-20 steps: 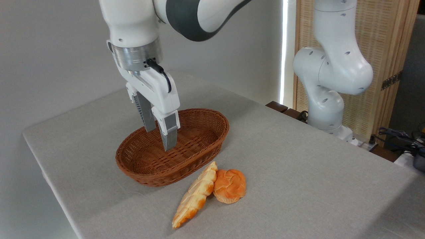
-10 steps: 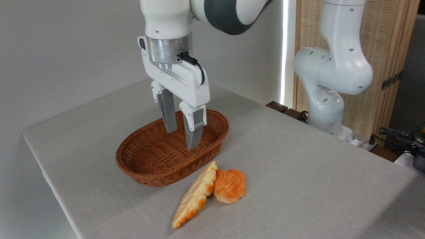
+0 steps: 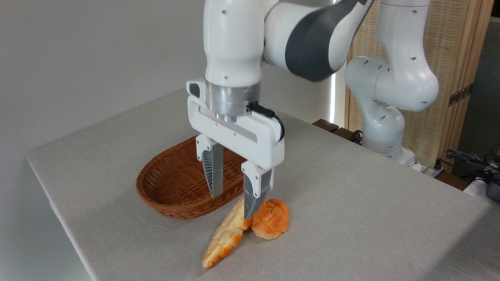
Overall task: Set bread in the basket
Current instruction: 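Move the open gripper past the basket and lower it over the long bread, then close the gripper on the long golden bread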
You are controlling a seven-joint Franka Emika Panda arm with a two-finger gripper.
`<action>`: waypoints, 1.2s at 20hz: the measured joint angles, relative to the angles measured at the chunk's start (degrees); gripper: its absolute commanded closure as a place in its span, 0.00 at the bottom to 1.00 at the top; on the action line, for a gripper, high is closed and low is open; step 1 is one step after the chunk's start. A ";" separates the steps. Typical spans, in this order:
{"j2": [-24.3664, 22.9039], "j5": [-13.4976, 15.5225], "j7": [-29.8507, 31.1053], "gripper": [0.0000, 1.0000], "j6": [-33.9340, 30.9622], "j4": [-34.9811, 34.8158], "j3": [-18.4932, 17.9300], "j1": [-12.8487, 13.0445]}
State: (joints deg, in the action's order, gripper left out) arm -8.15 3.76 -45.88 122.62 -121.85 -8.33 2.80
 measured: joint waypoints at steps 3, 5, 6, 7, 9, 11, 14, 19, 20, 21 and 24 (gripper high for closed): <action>1.66 0.00 -1.49 0.00 1.99 -1.38 -0.31 0.00; 2.81 0.00 -3.44 0.04 2.25 -1.58 -0.44 0.00; 3.19 0.00 -3.81 0.05 2.27 -1.59 -0.46 0.00; 3.53 0.00 -4.08 0.09 2.27 -1.60 -0.46 0.00; 4.31 0.00 -4.50 0.17 2.28 -1.66 -0.46 0.03; 5.31 0.00 -4.67 0.57 2.29 -1.68 -0.41 0.25; 6.00 0.00 -5.12 0.79 2.42 -1.67 -0.22 0.66; 6.00 0.00 -5.61 0.81 2.46 -1.59 -0.18 0.74; 6.00 0.00 -5.61 0.84 2.46 -1.58 -0.15 0.79; 5.99 0.00 -5.61 0.92 2.47 -1.56 -0.12 0.81; 5.84 0.00 -5.61 0.94 2.47 -1.50 0.00 0.82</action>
State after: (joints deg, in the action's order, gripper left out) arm -2.31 3.76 -51.50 125.09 -123.35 -8.33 3.62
